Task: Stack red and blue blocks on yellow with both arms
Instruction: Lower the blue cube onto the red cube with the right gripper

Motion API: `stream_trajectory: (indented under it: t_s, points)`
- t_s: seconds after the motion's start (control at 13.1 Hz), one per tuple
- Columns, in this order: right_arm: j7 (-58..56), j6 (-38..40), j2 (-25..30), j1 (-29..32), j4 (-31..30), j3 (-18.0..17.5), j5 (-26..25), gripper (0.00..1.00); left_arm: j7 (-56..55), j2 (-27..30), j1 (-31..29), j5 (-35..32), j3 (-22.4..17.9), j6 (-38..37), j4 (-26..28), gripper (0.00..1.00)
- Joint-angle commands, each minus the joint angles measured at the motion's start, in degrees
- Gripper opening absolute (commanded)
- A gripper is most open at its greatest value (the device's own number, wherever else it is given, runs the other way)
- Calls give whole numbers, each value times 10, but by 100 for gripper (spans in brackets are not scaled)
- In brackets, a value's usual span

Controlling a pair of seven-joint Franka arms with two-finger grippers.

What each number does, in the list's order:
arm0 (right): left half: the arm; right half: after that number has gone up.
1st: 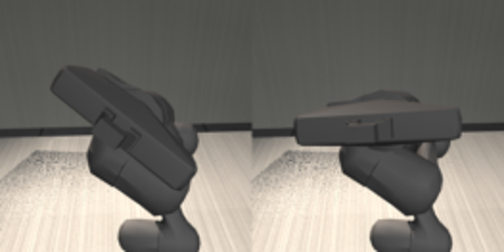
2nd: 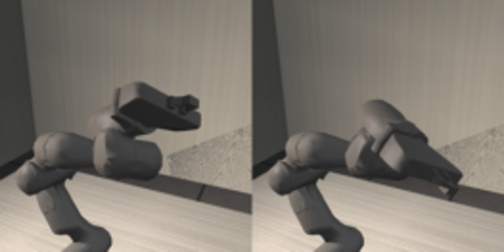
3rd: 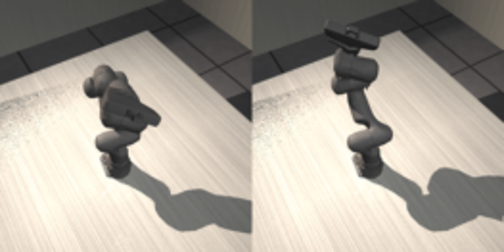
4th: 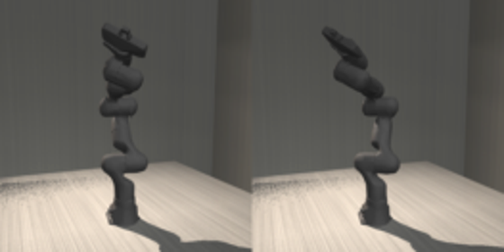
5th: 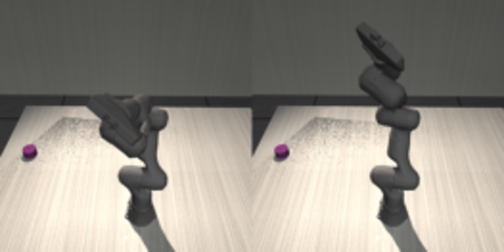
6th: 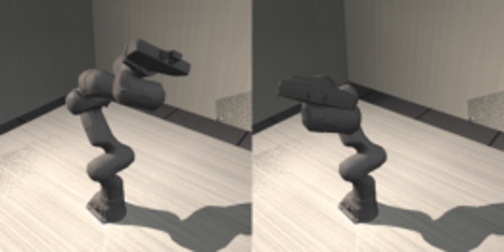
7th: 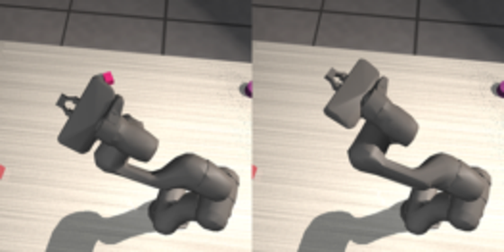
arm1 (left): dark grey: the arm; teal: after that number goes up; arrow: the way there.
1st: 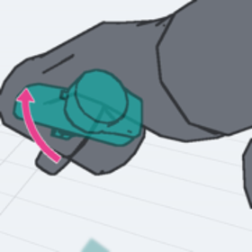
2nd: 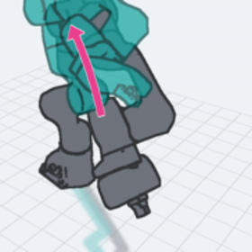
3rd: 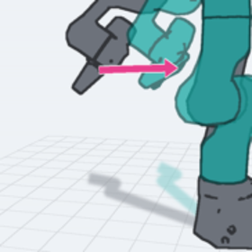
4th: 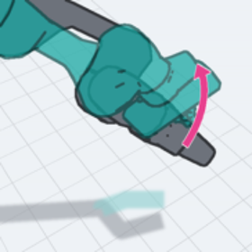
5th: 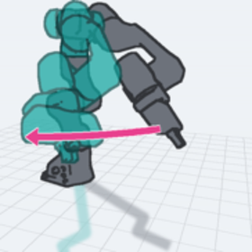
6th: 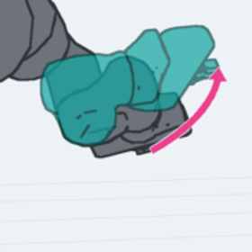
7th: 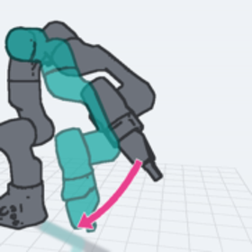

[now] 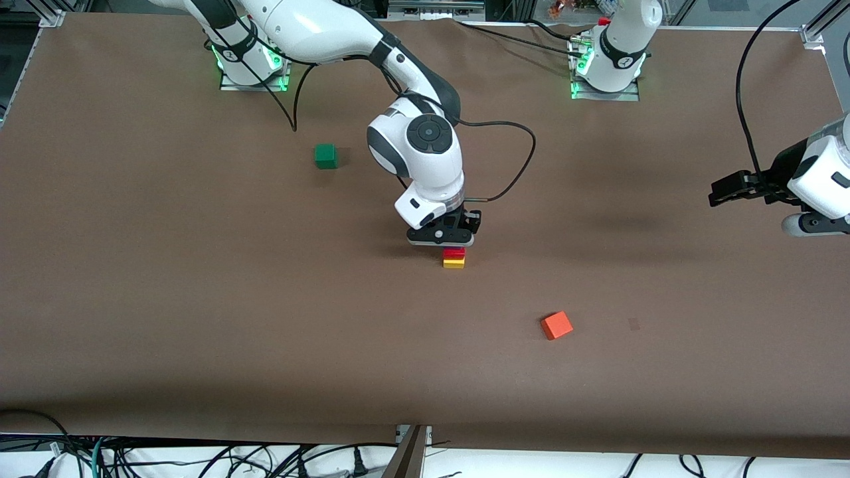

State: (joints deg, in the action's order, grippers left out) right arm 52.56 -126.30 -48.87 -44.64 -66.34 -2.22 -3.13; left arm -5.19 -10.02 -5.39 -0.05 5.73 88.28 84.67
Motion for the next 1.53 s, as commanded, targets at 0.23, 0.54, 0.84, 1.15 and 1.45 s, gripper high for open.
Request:
stream_trajectory:
  t_s: [0.23,0.54,0.84,1.15,1.45]
  points:
    - [5,24,-12,-3,45,2,-8,55,9,-2,1,4,-4,1,-9,100]
    - [7,5,-21,-3,45,3,-9,58,9,-2,-1,4,-3,1,-9,100]
    - [7,-4,-25,-3,45,3,-9,68,11,-2,-2,4,-5,1,-9,100]
    - [8,1,-22,-1,45,3,-9,100,11,-2,-2,4,-6,1,-9,100]
    - [4,57,9,8,44,6,-4,100,10,-2,-2,4,-6,1,-9,100]
